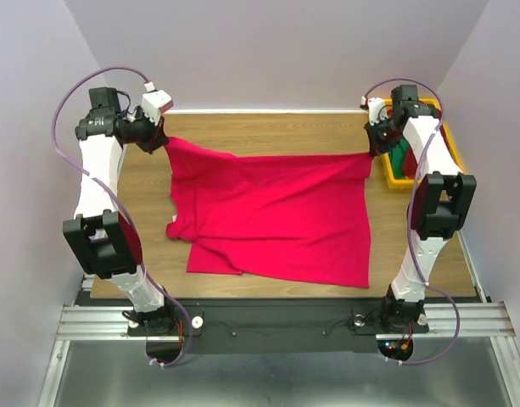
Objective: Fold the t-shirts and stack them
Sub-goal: Flatten the tshirt out
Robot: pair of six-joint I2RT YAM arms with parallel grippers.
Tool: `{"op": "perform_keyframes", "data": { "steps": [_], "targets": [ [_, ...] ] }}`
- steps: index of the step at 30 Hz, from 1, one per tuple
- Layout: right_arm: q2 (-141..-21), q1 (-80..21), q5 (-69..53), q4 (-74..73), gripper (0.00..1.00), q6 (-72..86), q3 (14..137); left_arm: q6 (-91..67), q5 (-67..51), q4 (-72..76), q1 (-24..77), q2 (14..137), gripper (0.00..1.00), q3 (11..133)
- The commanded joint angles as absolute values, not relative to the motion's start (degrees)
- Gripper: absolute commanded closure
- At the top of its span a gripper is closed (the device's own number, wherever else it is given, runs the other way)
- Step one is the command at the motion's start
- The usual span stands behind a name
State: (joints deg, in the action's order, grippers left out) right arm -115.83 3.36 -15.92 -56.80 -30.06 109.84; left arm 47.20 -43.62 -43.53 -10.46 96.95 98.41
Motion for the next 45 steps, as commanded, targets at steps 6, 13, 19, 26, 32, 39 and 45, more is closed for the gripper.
{"op": "perform_keyframes", "data": {
  "steps": [6,13,19,26,32,39,45],
  "targets": [
    [-111.8,3.7,-13.4,-56.9,0.99,-30.9,125.9,36.0,-39.3,-34.0,-11.7,89.0,1.00,110.0],
    [-106.8,3.7,-10.9,-53.9,0.99,-27.4,135.7,28.6,-35.3,-20.3,-12.6,80.3,1.00,111.5],
    [-95.4,3.7,-7.2,-45.2,1.00,-24.6,132.4,25.0,-29.8,-10.6,-12.6,71.3,1.00,109.7],
    [-81.3,3.7,-2.8,-33.8,0.99,-21.7,125.8,25.1,-28.4,-2.7,-12.5,56.5,1.00,102.1],
    [-72.4,3.7,-0.3,-29.5,0.99,-20.8,125.2,24.9,-23.6,1.0,-12.6,49.1,1.00,100.3],
    [-69.3,3.7,3.9,-25.4,1.00,-24.5,129.0,24.3,-20.8,2.0,-12.6,46.6,1.00,107.0],
    [-72.6,3.7,4.9,-23.9,1.00,-28.2,133.6,25.4,-21.8,-2.8,-12.5,49.1,1.00,112.1]
  ]
}}
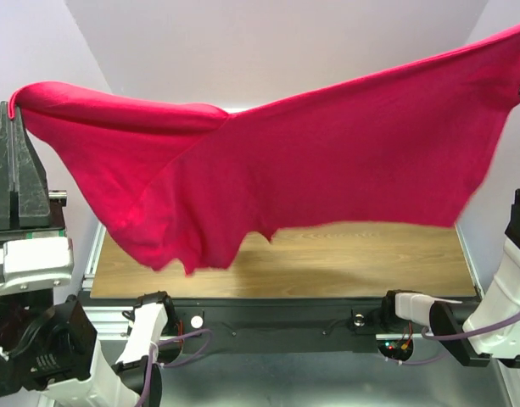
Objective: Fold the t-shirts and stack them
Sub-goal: Flatten the tshirt out
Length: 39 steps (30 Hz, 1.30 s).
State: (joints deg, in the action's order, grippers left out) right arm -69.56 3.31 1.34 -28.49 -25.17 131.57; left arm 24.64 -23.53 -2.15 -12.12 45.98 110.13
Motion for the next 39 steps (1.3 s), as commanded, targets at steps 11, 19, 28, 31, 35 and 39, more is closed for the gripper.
{"op": "perform_keyframes", "data": {
  "steps": [11,19,28,31,35,39],
  "targets": [
    [-75.4,3.7,-9.0,-24.0,0.99,-26.4,109.8,27.3,-31.5,-16.5,-12.6,48.7,1.00,88.5],
    [-84.1,-1.1,-13.6,-22.1,0.99,-26.9,91.9,30.4,-28.2,-12.5,-12.4,47.5,1.00,59.3],
    [-104.2,-5.5,-11.8,-17.3,0.99,-25.0,98.3,30.1,-19.5,-4.4,-12.0,68.8,1.00,56.9],
    [-111.5,-5.5,-11.4,-17.4,0.99,-24.6,105.2,28.9,-16.6,-2.4,-12.0,77.9,1.00,60.9],
    [-119.9,-5.9,-11.4,-17.5,0.99,-24.6,113.0,28.2,-15.3,-2.6,-12.1,88.7,1.00,70.6],
    [-127.8,-6.1,-10.6,-17.6,0.99,-24.3,121.2,28.0,-16.3,-3.3,-12.1,98.6,1.00,78.6]
  ]
}}
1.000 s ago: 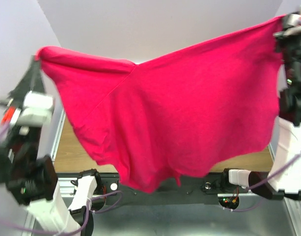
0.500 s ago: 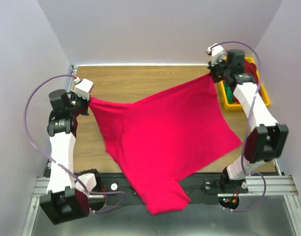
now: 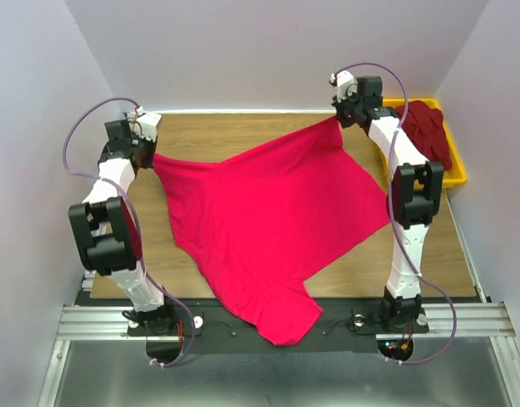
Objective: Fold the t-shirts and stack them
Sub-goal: Flatten the tshirt out
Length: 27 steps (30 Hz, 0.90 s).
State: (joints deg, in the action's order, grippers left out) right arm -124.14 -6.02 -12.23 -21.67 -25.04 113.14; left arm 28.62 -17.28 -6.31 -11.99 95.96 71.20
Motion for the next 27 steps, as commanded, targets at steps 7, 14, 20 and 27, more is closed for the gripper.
{"op": "perform_keyframes", "data": {
  "steps": [7,14,20,27],
  "targets": [
    [-138.0,-6.1,-9.4,-17.5,0.99,-25.0,132.7,26.5,-12.8,-6.9,-11.3,110.2,1.00,92.9],
    [-142.5,-6.1,-9.1,-17.4,0.99,-25.9,138.2,27.8,-13.4,-8.7,-9.8,110.0,1.00,95.3],
    [-140.9,-5.6,-9.6,-16.9,0.99,-29.3,137.3,28.4,-11.6,-11.7,-5.6,102.3,1.00,89.9],
    [-137.2,-4.1,-12.5,-16.7,0.99,-34.4,132.6,25.5,-7.9,-20.6,-3.0,93.6,1.00,83.0]
  ]
}}
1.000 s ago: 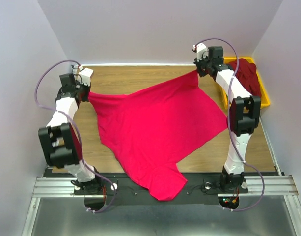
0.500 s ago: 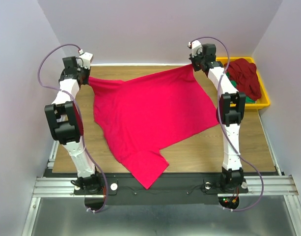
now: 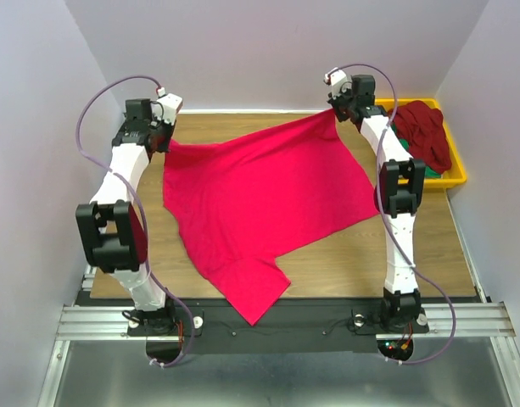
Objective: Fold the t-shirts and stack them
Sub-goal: Flatten the tshirt out, then fold the tshirt
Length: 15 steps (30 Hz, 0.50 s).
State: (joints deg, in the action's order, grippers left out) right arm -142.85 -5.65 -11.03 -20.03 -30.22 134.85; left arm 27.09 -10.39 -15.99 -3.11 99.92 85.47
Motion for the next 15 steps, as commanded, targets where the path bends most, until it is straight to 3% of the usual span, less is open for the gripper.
{"op": "perform_keyframes", "data": {
  "steps": [1,15],
  "targets": [
    [-136.6,-4.0,-13.4,-16.7,0.99,-35.6,131.9,25.0,-8.1,-22.0,-2.9,91.5,1.00,82.0],
    [-129.7,-1.9,-19.8,-16.8,0.99,-44.5,122.9,27.1,-10.2,-27.2,-0.5,78.6,1.00,69.7]
  ]
}}
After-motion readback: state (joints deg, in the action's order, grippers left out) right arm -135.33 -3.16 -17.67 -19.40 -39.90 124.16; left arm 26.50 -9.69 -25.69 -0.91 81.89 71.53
